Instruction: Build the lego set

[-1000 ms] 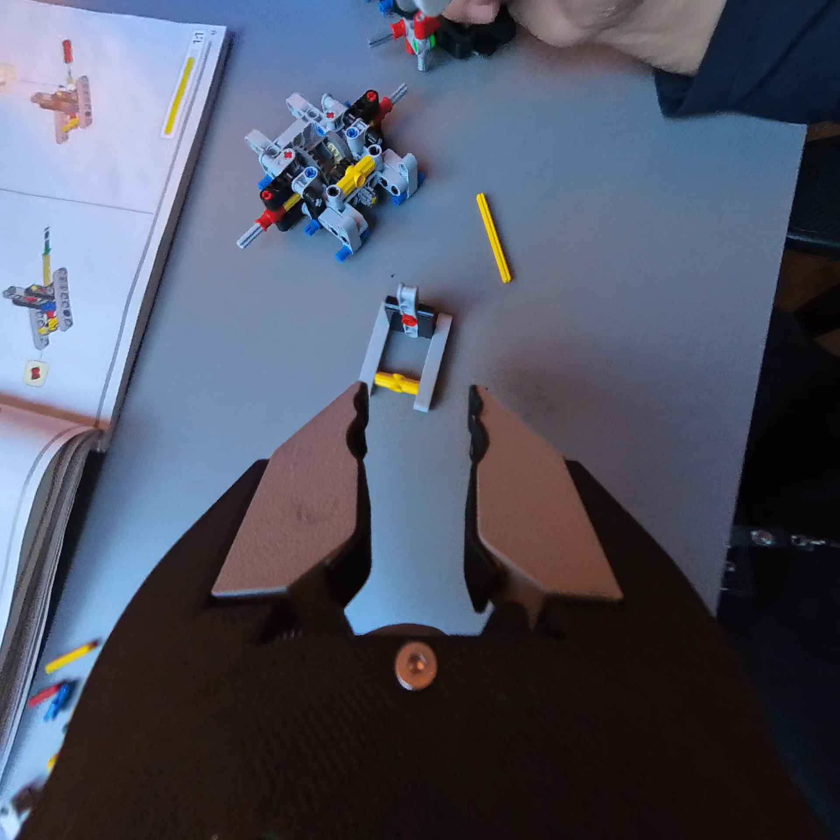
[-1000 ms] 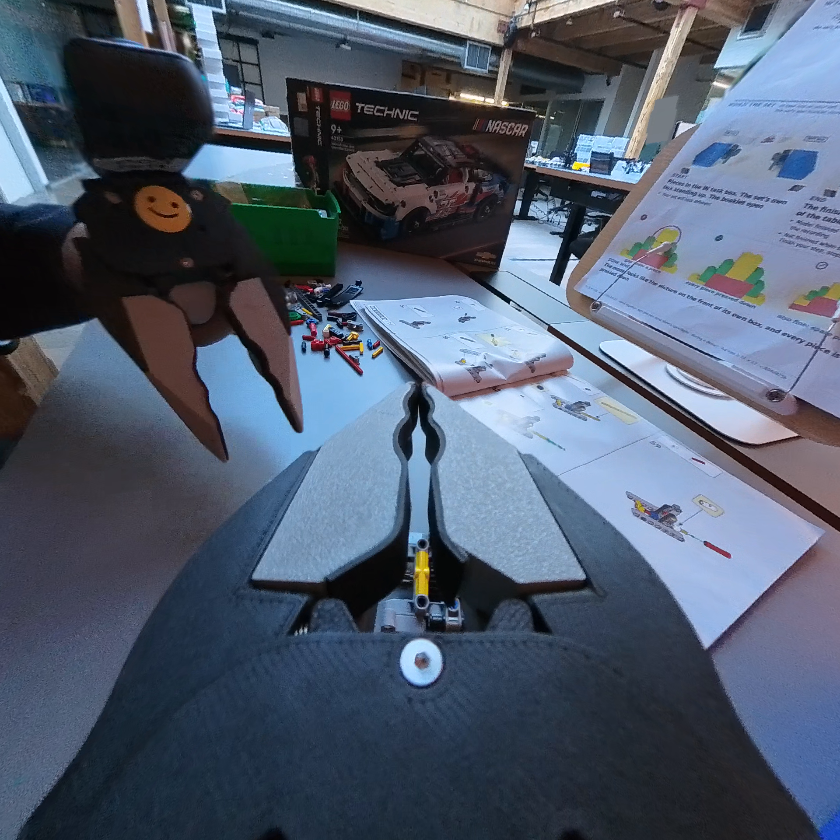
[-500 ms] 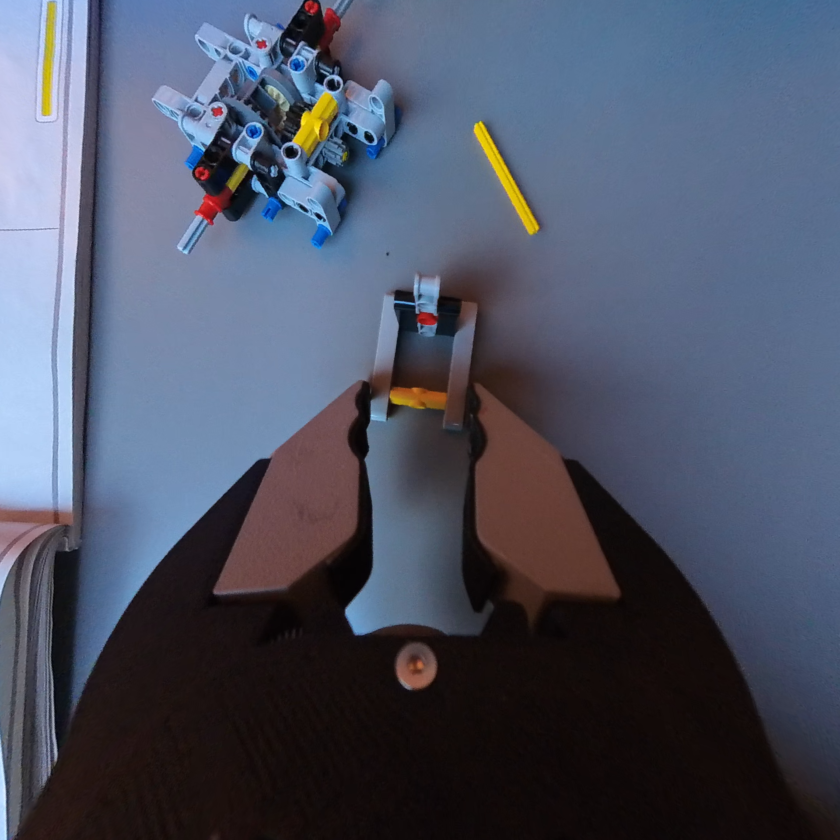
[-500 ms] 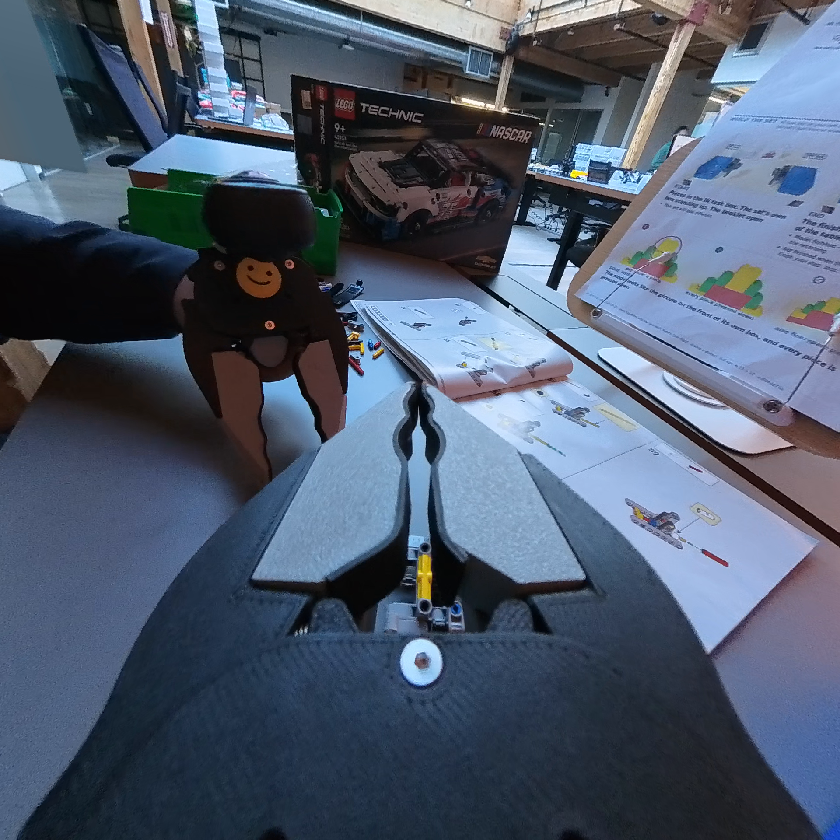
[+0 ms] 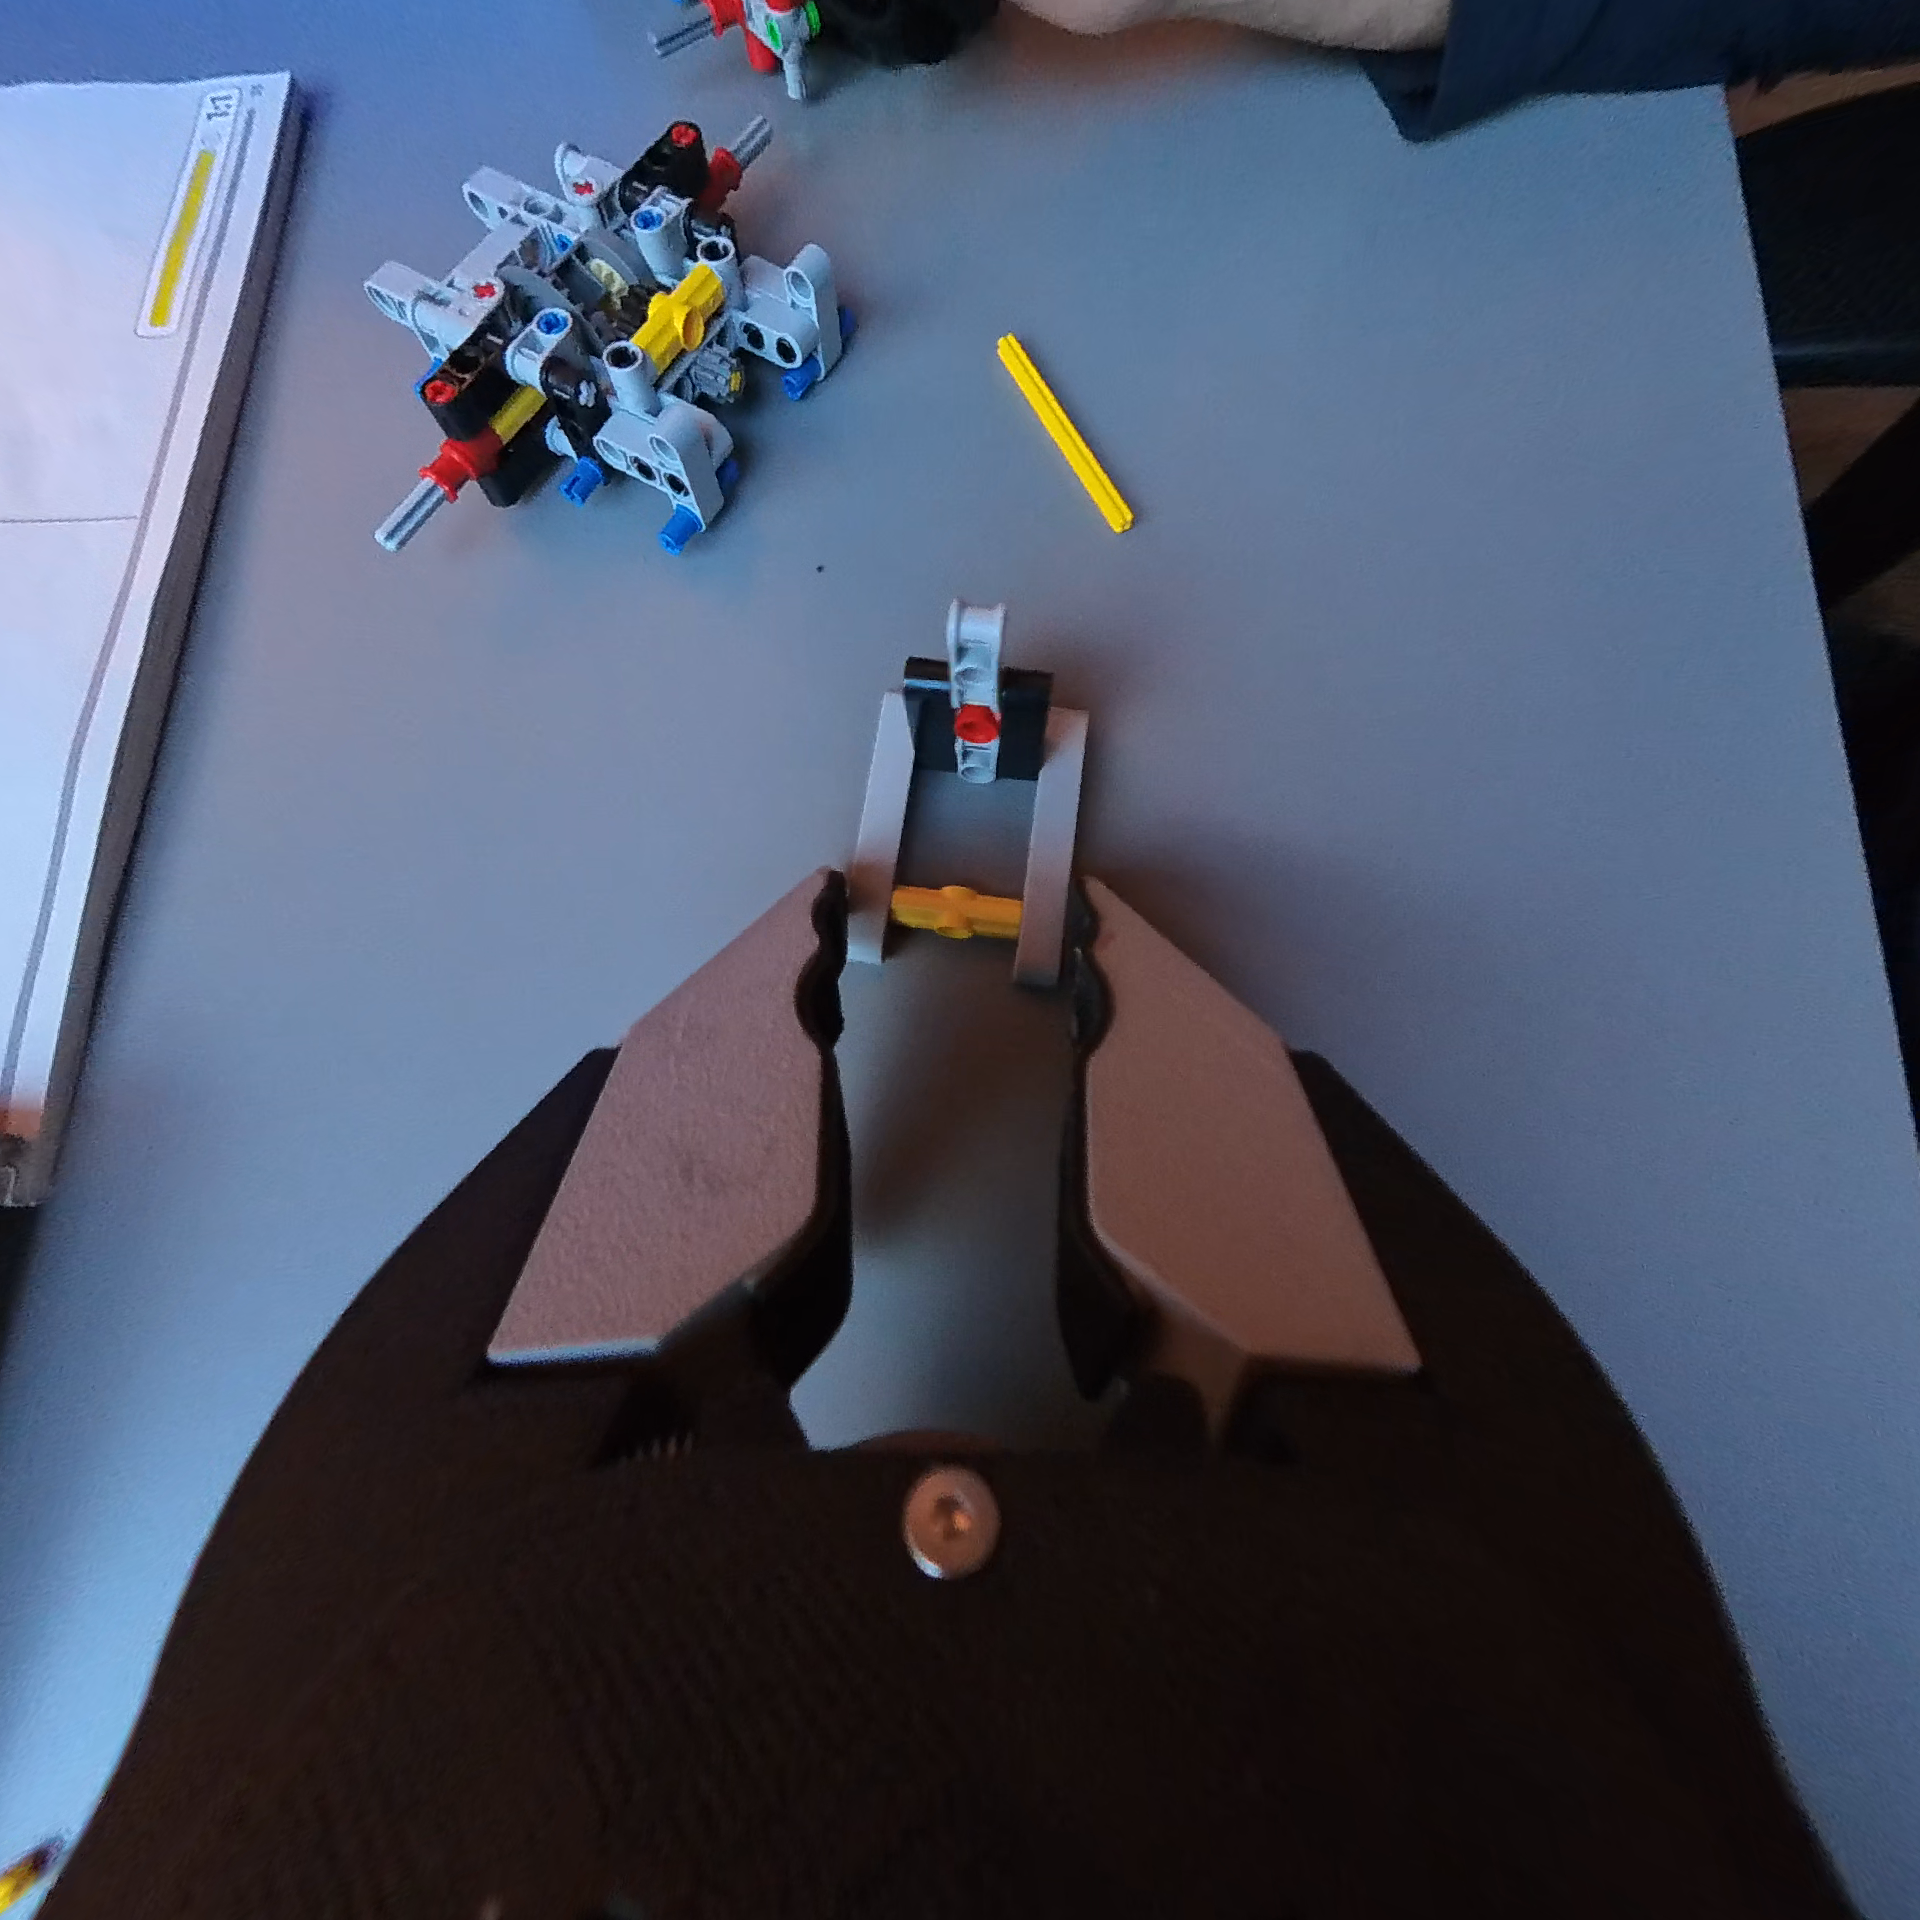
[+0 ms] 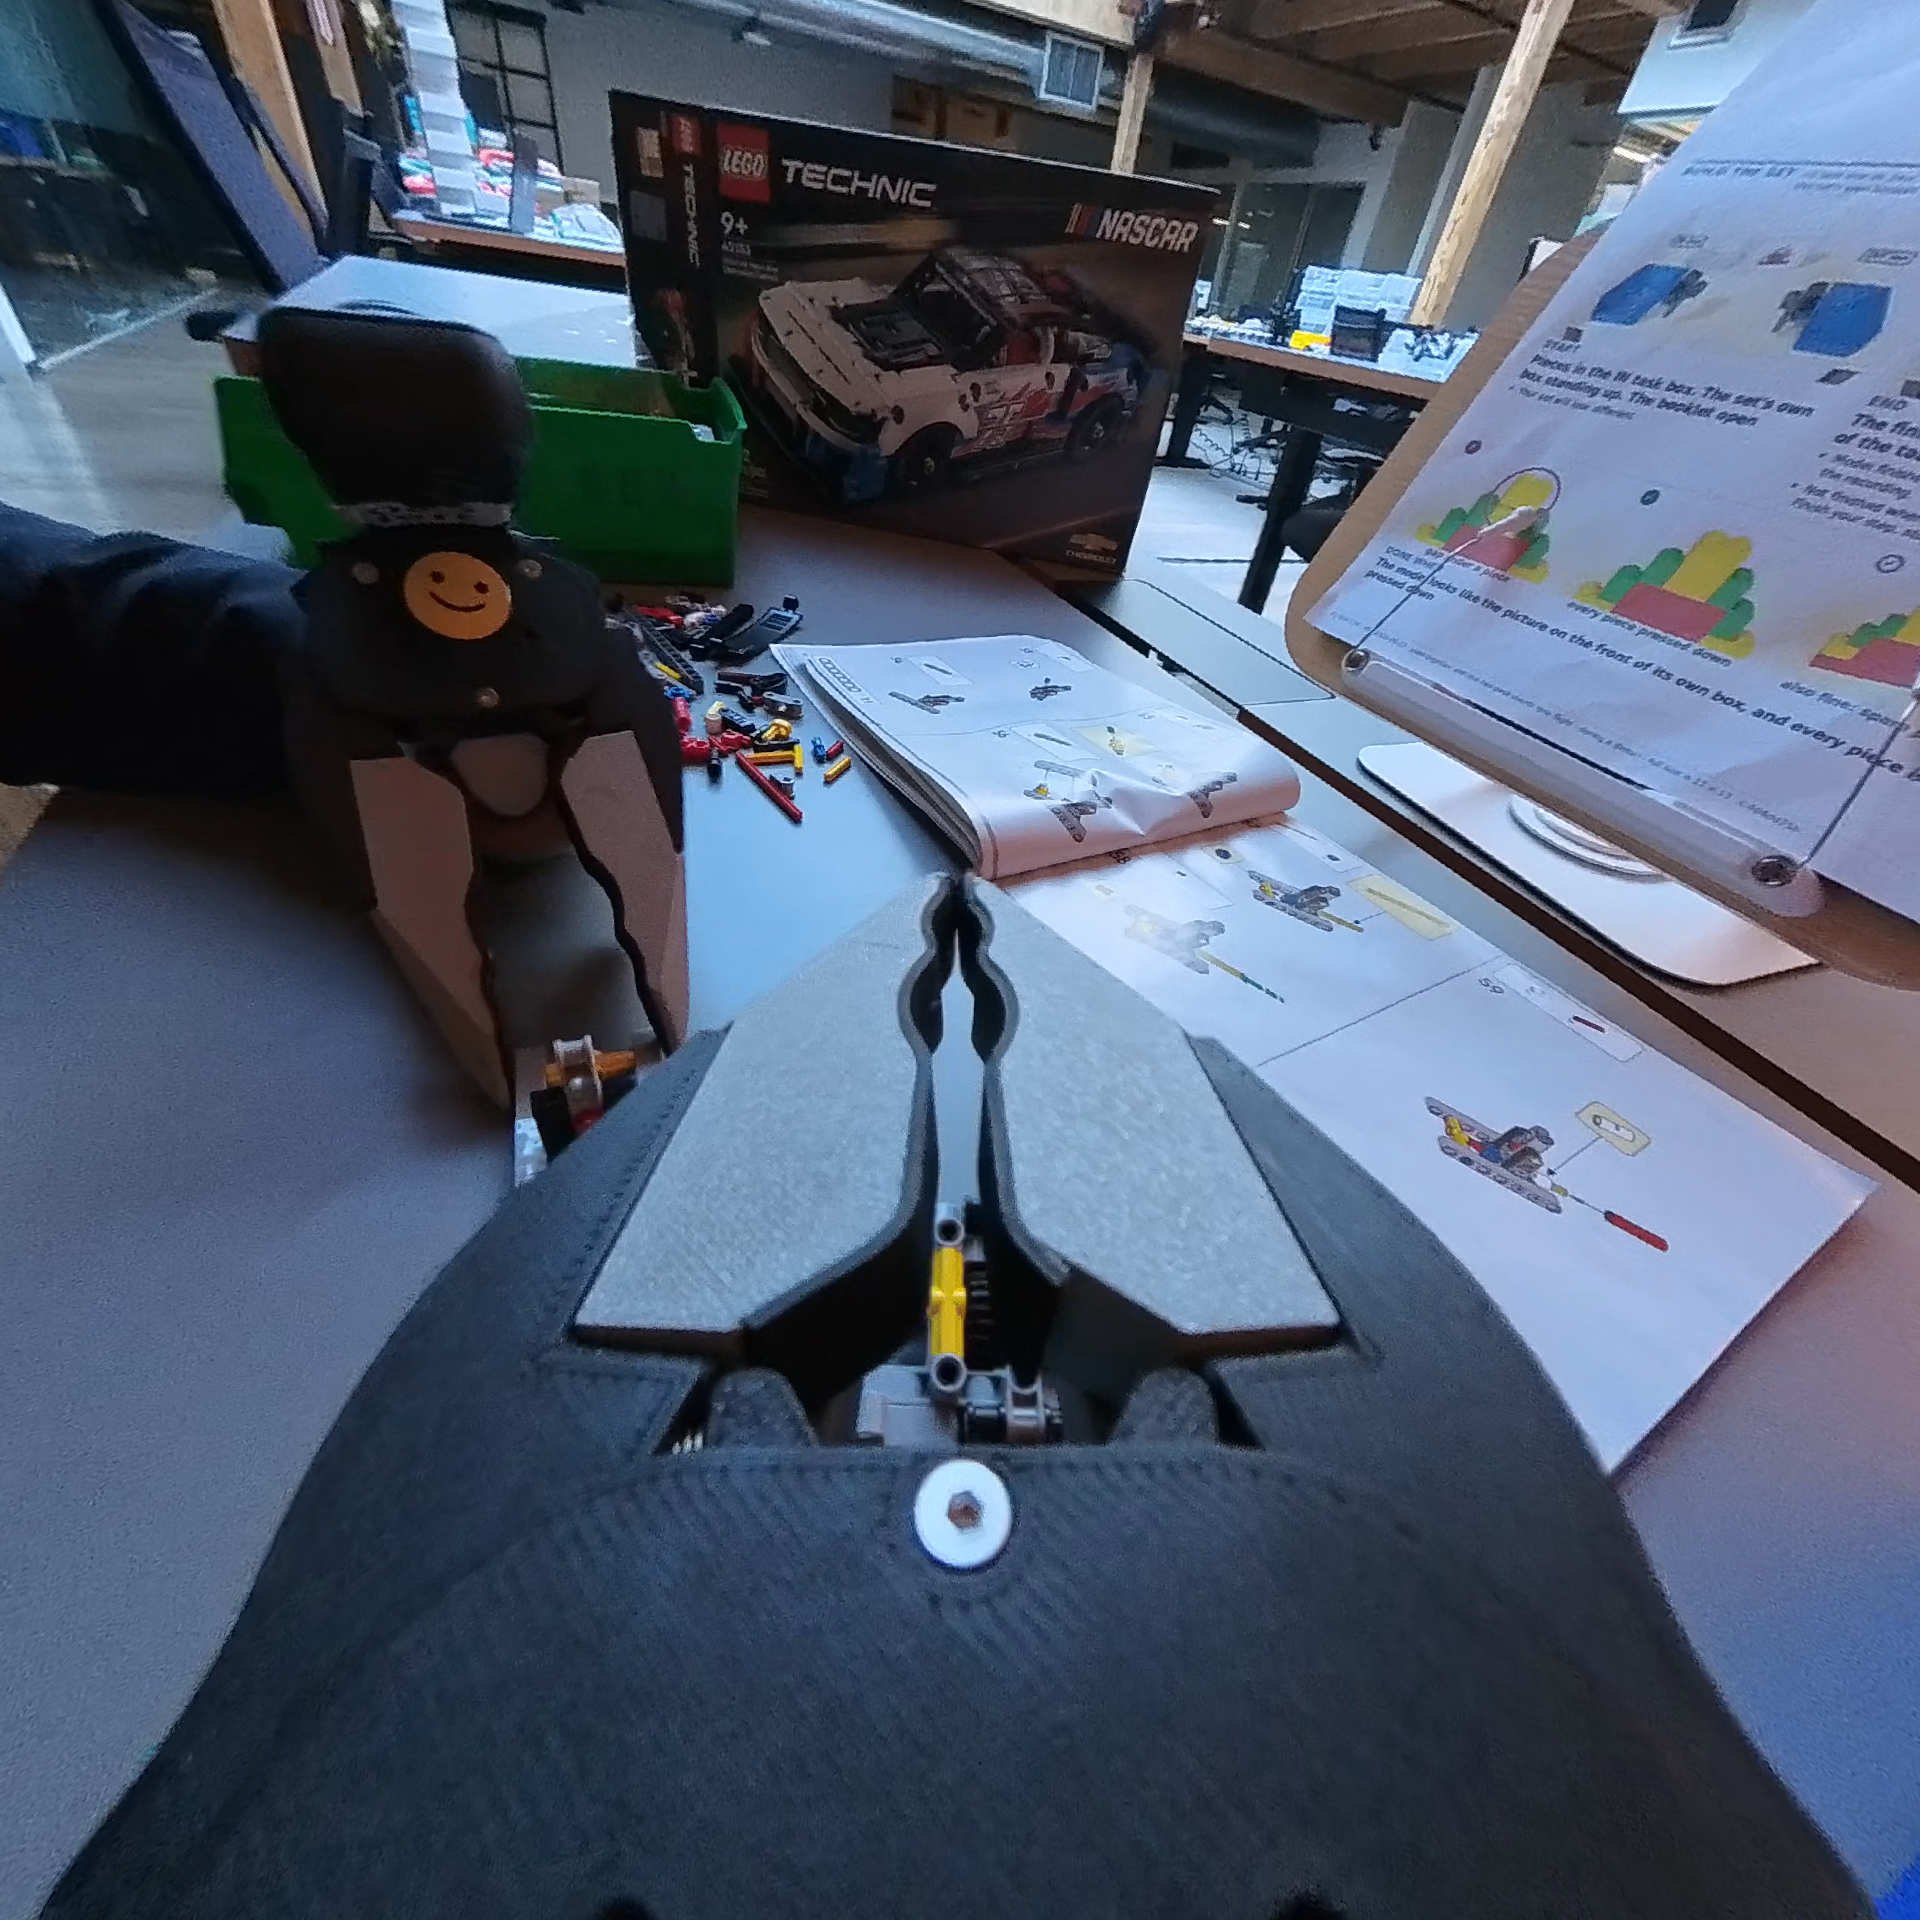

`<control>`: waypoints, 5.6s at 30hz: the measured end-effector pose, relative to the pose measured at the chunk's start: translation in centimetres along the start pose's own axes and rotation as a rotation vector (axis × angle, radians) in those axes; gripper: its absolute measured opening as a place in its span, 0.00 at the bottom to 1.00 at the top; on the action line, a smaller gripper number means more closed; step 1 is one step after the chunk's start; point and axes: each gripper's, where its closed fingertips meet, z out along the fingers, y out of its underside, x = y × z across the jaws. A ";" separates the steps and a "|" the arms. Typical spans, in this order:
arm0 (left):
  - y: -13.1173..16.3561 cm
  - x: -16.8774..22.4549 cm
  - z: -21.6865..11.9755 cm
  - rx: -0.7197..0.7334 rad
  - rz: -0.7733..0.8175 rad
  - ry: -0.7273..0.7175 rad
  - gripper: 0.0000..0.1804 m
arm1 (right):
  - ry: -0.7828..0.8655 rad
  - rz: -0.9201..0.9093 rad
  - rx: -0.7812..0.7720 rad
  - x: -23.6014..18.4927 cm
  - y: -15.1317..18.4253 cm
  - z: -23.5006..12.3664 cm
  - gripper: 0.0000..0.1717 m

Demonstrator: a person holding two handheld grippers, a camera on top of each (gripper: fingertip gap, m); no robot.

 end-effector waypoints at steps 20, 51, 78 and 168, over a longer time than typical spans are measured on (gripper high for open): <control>0.0 0.4 0.0 -0.001 0.000 -0.003 0.22 | 0.033 0.017 0.004 0.4 0.1 -0.1 0.00; 0.7 0.5 -0.7 -0.001 -0.004 0.055 0.22 | -0.396 -0.110 -0.351 -7.7 4.9 -1.4 0.00; 0.9 0.8 -0.8 -0.001 0.057 0.108 0.23 | -0.471 -0.086 -0.614 -8.4 10.4 -5.3 0.10; 0.0 0.4 -0.1 0.010 -0.044 0.065 0.22 | -0.369 0.069 -0.517 -8.7 9.0 -0.2 0.00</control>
